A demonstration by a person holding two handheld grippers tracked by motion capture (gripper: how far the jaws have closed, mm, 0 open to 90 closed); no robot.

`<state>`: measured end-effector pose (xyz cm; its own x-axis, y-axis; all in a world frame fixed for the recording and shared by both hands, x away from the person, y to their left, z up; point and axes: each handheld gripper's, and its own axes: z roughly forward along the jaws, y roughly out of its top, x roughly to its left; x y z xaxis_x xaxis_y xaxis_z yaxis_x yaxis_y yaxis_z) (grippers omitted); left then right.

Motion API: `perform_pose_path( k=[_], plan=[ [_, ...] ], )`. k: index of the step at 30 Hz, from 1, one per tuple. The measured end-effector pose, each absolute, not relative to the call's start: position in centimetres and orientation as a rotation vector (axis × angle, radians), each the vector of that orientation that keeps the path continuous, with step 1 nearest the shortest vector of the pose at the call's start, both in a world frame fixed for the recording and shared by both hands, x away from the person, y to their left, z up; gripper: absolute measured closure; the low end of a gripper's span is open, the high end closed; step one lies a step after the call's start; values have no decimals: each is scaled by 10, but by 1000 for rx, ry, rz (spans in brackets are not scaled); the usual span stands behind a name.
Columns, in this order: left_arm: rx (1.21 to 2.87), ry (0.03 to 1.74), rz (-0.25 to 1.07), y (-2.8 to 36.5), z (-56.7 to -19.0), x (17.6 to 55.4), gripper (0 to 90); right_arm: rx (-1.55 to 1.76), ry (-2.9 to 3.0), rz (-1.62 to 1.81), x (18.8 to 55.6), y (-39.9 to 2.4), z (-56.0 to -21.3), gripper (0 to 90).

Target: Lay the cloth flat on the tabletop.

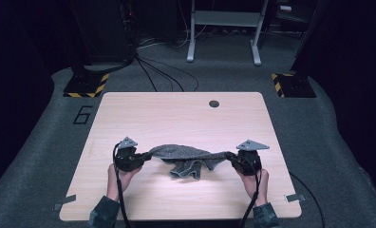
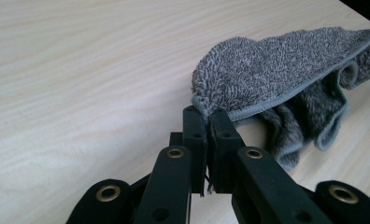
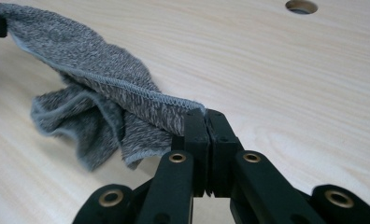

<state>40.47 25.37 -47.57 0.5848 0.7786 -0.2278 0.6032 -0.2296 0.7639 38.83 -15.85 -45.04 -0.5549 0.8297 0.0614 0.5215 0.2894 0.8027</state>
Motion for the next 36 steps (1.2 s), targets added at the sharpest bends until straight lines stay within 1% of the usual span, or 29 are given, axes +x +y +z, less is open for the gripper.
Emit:
perform_pose_path(
  k=[6,13,16,18,20,21,22,23,25,27,28,29,30,31,33,34,35,36],
  plan=[
    [1940,1123,230,255,-485,400,869,1244,2227,1153,382,-160,-459,885],
    [1909,1171,171,257,-489,422,869,1287,2238,1154,401,-161,-466,885],
    [1918,1183,169,255,-487,443,871,1291,2240,1133,420,-160,-466,885],
    [1914,1186,142,255,-483,465,872,1293,2246,1123,441,-158,-463,885],
    [1918,1195,156,253,-474,490,872,1289,2241,1104,468,-154,-457,886],
    [1901,1212,139,251,-466,503,872,1298,2238,1073,483,-151,-451,886],
    [1913,1218,179,249,-456,515,873,1281,2216,1047,511,-147,-436,886],
    [1909,1228,231,245,-444,526,873,1281,2216,1047,511,-147,-436,886],
    [1897,1207,284,244,-411,542,873,1275,2168,1065,532,-144,-411,886],
    [1879,1156,377,243,-373,547,873,1235,2110,1084,540,-142,-379,886],
    [1865,1125,420,242,-355,544,873,1211,2079,1106,539,-141,-362,885],
    [1855,1092,466,240,-339,539,872,1136,2028,1131,531,-140,-331,885],
    [1833,1066,498,238,-326,532,872,1100,2011,1148,524,-140,-320,885],
    [1828,1035,528,238,-317,523,872,1100,2011,1148,524,-140,-320,885],
    [1834,987,555,239,-311,507,872,1044,1986,1176,508,-141,-306,883],
    [1839,974,553,240,-313,500,872,1008,1984,1195,490,-143,-306,881],
    [1846,968,554,241,-319,493,872,1008,1984,1195,490,-143,-306,881],
    [1855,965,542,242,-327,488,871,990,1994,1193,481,-144,-311,881]
  ],
)
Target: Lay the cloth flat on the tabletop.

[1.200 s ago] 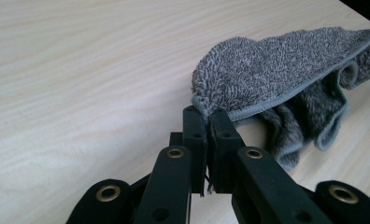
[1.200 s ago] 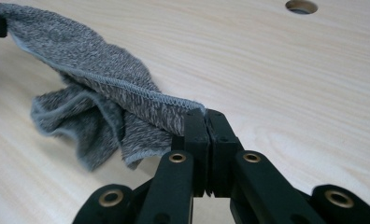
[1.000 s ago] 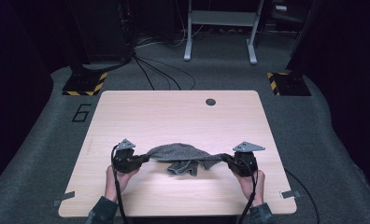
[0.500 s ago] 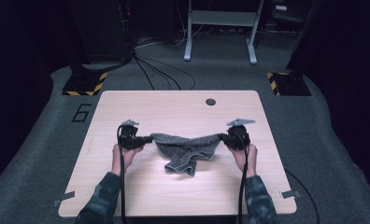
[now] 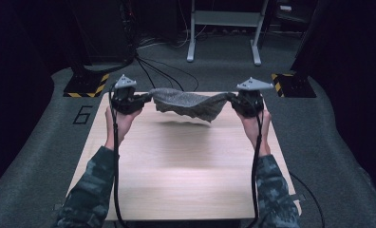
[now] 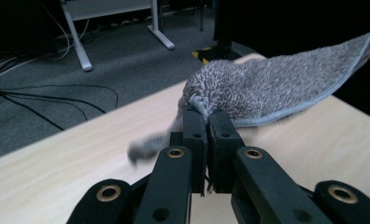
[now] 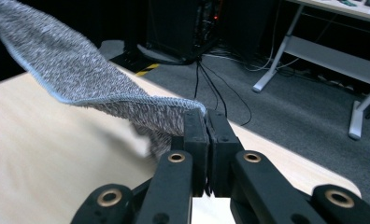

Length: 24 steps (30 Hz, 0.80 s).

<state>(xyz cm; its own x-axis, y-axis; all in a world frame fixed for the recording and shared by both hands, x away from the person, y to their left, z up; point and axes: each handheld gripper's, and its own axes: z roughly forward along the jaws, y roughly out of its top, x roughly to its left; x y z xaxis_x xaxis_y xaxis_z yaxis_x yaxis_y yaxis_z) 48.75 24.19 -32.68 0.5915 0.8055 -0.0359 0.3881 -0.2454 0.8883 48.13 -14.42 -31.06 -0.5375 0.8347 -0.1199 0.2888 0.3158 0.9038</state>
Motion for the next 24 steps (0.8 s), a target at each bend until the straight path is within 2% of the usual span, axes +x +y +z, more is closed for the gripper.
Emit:
perform_pose_path(
  k=[5,6,7,13,18,24],
  plan=[
    [1900,1002,457,248,-389,460,868,950,2090,1155,444,-145,-365,877],
    [1912,1014,424,249,-402,455,865,983,2129,1149,430,-144,-392,877],
    [1915,1028,397,250,-415,450,865,983,2129,1149,430,-144,-392,877],
    [1946,1084,254,254,-468,423,846,1059,2254,1104,403,-144,-456,873],
    [1958,1120,186,257,-497,409,827,1120,2279,1101,390,-150,-477,868],
    [1960,1145,126,258,-516,395,761,1183,2293,1111,376,-158,-491,846]
  ],
)
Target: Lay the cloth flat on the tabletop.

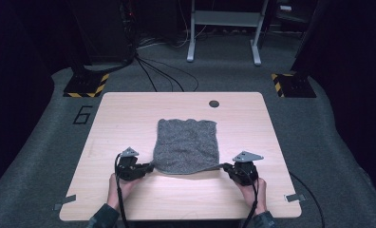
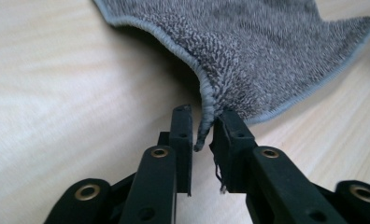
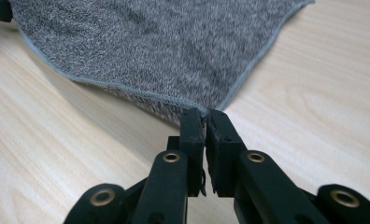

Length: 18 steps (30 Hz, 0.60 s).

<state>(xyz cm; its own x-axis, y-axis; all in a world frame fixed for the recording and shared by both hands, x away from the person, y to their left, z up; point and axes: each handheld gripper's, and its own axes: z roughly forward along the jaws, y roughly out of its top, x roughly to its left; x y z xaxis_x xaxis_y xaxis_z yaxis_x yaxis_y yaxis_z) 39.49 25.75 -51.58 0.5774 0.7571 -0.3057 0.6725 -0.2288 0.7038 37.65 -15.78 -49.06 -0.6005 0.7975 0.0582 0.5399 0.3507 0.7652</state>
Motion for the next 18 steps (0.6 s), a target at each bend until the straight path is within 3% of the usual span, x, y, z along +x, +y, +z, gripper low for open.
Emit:
perform_pose_path(
  k=[6,10,14,18],
  plan=[
    [1975,1146,130,264,-518,388,678,1208,2313,1112,369,-164,-496,777],
    [1958,1178,152,272,-510,383,467,1232,2315,1120,365,-171,-495,681],
    [1926,1217,230,281,-497,387,294,1278,2291,1122,374,-178,-491,496],
    [1928,1206,324,277,-483,404,238,1316,2247,1133,389,-172,-483,337]
  ],
)
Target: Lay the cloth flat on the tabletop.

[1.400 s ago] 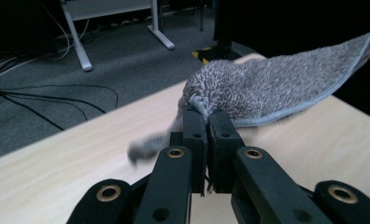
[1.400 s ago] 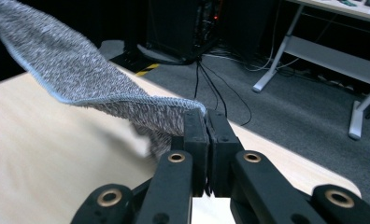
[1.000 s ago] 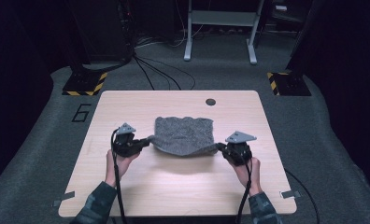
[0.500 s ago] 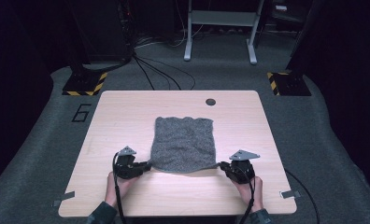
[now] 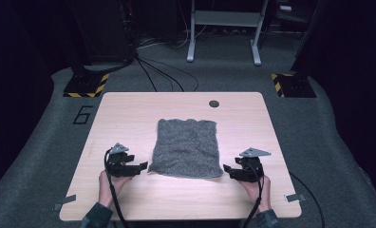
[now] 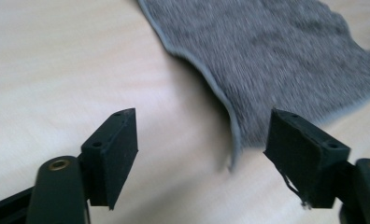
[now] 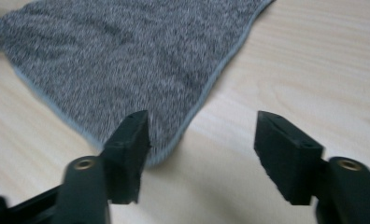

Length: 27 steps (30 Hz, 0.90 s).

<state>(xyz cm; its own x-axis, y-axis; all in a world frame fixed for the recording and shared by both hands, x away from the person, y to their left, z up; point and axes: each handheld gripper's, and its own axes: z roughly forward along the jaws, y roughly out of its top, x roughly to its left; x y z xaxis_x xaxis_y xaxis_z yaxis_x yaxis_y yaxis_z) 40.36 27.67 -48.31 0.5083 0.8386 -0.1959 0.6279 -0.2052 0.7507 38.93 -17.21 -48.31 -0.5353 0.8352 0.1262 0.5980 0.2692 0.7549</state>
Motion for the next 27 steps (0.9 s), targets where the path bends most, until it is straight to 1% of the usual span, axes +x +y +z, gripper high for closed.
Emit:
perform_pose_path(
  k=[4,6,7,8,9,10,12,14,19,27],
  plan=[
    [1984,1165,355,259,-476,419,209,1304,2260,1087,407,-154,-483,232],
    [2040,1150,393,249,-480,423,207,1290,2279,1008,413,-142,-489,209],
    [2072,1147,386,245,-483,425,207,1271,2295,979,417,-138,-494,201],
    [2088,1155,398,241,-487,426,209,1291,2310,943,420,-132,-501,195],
    [2115,1155,420,238,-490,427,209,1291,2310,943,420,-132,-501,195],
    [2166,1159,429,236,-497,428,212,1282,2316,911,421,-131,-506,195],
    [2173,1165,446,235,-500,427,210,1287,2314,871,419,-130,-509,195],
    [2189,1178,417,235,-505,428,204,1276,2318,866,419,-131,-510,193],
    [2233,1174,429,233,-512,421,204,1270,2324,836,416,-135,-515,185],
    [2230,1153,446,237,-515,404,202,1238,2323,824,402,-143,-515,180]
  ],
)
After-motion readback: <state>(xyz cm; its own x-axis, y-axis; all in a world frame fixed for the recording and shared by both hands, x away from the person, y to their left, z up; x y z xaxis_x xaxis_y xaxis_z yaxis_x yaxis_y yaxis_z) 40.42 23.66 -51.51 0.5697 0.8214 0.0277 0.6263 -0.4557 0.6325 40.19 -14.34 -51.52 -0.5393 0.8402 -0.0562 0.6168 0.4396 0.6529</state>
